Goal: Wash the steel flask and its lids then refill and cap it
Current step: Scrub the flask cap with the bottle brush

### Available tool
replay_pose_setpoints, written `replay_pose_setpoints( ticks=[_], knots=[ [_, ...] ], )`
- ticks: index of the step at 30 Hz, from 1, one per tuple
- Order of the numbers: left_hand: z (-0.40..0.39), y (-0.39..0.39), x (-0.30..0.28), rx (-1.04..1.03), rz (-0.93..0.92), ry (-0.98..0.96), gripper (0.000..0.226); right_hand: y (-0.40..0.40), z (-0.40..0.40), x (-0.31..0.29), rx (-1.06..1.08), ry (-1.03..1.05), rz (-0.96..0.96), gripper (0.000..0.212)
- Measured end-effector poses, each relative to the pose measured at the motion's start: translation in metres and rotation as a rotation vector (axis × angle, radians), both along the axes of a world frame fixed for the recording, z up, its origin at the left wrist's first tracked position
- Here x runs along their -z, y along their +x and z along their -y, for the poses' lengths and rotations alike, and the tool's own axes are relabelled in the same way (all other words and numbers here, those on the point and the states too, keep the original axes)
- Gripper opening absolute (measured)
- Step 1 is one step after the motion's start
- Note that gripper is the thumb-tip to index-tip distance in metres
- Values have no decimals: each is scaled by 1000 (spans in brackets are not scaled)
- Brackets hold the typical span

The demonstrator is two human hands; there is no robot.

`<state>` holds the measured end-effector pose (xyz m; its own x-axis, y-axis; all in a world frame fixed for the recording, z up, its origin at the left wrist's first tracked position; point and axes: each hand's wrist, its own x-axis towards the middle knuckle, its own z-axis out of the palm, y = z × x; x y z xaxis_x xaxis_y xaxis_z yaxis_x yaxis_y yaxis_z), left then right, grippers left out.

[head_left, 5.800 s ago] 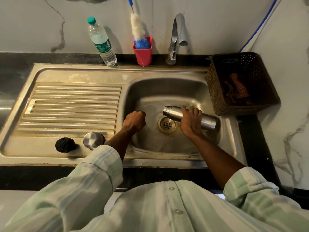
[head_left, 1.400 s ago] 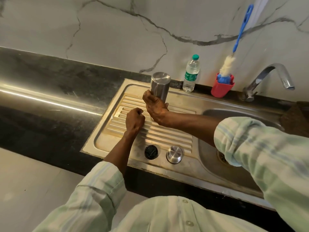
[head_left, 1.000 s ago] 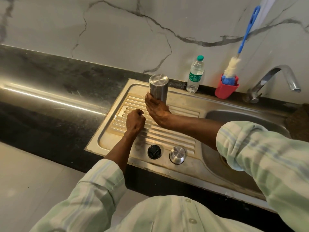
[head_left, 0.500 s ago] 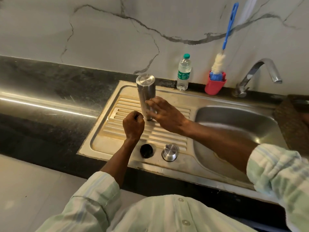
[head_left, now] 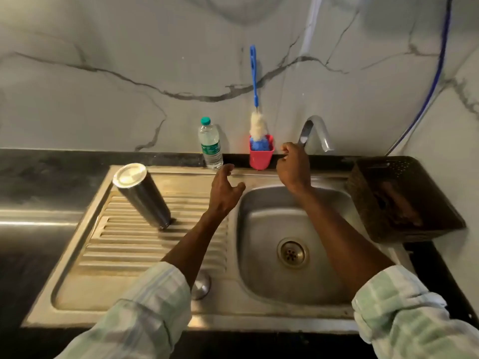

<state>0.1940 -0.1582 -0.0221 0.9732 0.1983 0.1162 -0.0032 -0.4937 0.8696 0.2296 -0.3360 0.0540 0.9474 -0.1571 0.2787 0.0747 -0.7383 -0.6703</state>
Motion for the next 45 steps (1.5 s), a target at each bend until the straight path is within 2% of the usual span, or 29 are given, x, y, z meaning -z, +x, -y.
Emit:
replay_pose_setpoints(
  ticks=[3,5,8,11,13,16,20,23,25,31,37,42,45],
  knots=[
    [20,35,-1,48,-87,2,82,27,7,-3,-54,17,-46,14],
    [32,55,0,68,-108,-22,89,47,6,-1,-93,22,-88,13],
    [41,80,9,58,-171,-65,112,75,0,8,-136,39,-112,25],
    [44,105,31,1,-183,-138,131,98,-8,12,-188,77,-152,48],
    [48,116,40,-20,-180,-134,122,113,-15,12,-200,78,-152,58],
    [56,124,40,-50,-166,-123,118,131,-26,16,-171,-11,-114,57],
    [65,129,39,-66,-152,-89,104,137,-35,16,-163,44,-52,38],
    [72,128,31,-74,-137,-81,81,137,-35,12,-158,141,6,21],
    [73,128,29,-85,-134,-71,73,137,-33,6,-138,218,28,19],
    [76,125,19,-97,-180,-22,81,130,-20,-24,-116,288,54,33],
    [71,109,6,-119,-227,51,94,112,-11,-43,-101,333,79,36],
    [65,77,1,-156,-157,5,85,84,-6,-62,-84,357,114,33],
    [61,52,-4,-184,-84,-32,62,59,-3,-71,-63,386,184,25]
  ],
)
